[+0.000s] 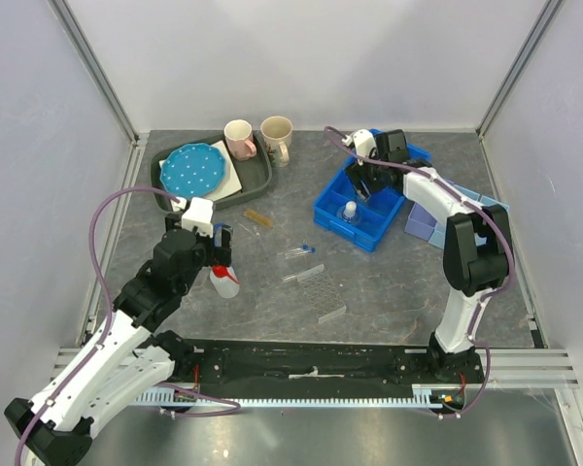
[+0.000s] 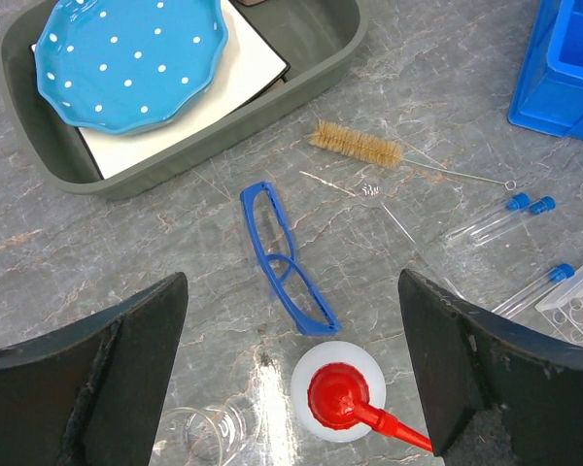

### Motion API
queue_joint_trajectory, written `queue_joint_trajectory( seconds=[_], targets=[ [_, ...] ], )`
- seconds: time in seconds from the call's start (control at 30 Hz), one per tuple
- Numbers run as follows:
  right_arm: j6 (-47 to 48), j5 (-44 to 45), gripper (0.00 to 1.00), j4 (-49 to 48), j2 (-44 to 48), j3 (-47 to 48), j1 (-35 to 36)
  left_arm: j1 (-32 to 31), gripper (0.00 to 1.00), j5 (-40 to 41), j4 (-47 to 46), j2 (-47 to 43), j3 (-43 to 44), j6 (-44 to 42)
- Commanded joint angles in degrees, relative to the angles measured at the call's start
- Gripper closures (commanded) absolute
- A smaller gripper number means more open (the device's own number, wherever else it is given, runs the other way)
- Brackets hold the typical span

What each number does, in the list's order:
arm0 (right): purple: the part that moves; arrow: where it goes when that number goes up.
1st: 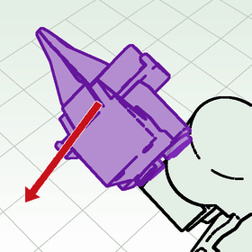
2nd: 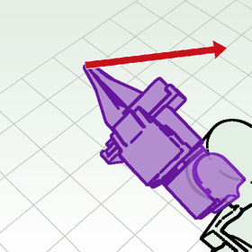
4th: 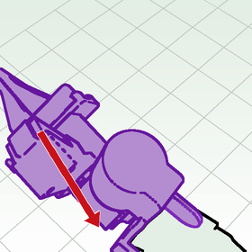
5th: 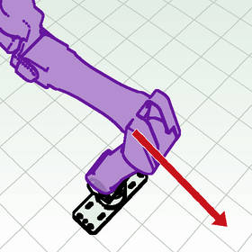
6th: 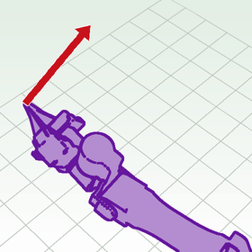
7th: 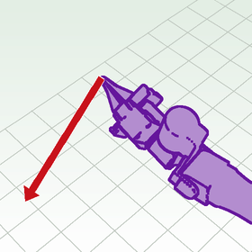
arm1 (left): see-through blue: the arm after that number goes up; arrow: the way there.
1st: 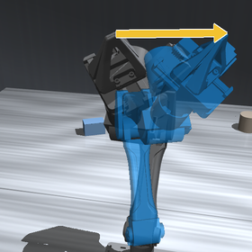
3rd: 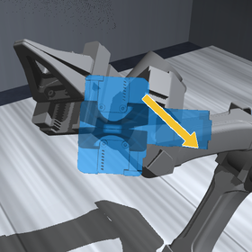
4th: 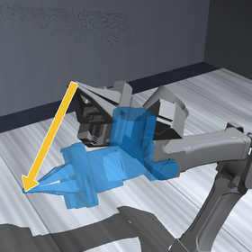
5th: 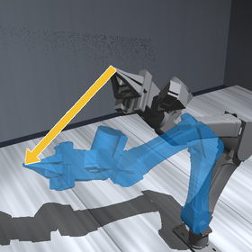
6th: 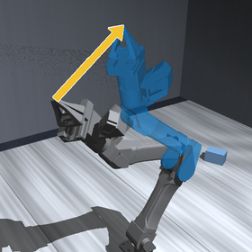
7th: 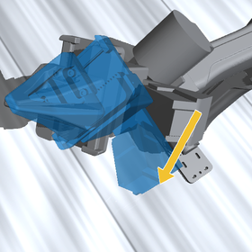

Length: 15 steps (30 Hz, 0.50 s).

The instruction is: Organize the chemistry lab equipment

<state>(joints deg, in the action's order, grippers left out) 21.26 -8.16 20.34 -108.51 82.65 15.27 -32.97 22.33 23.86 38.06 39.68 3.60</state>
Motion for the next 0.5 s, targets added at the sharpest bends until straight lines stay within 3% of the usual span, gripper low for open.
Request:
queue_joint_trajectory(
  seconds=[0.0, 0.2, 0.47],
  targets=[
    [0.27, -1.41, 0.24, 1.81, 6.55, 4.27, 0.2, 0.28, 0.05, -1.05, -2.23, -1.68, 0.31, 0.18],
    [4.4, -6.77, 0.2, 6.02, 13.75, 3.84, 0.2, 0.28, 0.02, -4.74, -0.75, -3.43, 2.23, 4.65],
    [9.5, -25.12, 0.16, 8.05, 23.16, -5.82, 0.2, 0.28, 0.01, -16.25, 10.66, -2.38, 10.06, 13.01]
  ],
)
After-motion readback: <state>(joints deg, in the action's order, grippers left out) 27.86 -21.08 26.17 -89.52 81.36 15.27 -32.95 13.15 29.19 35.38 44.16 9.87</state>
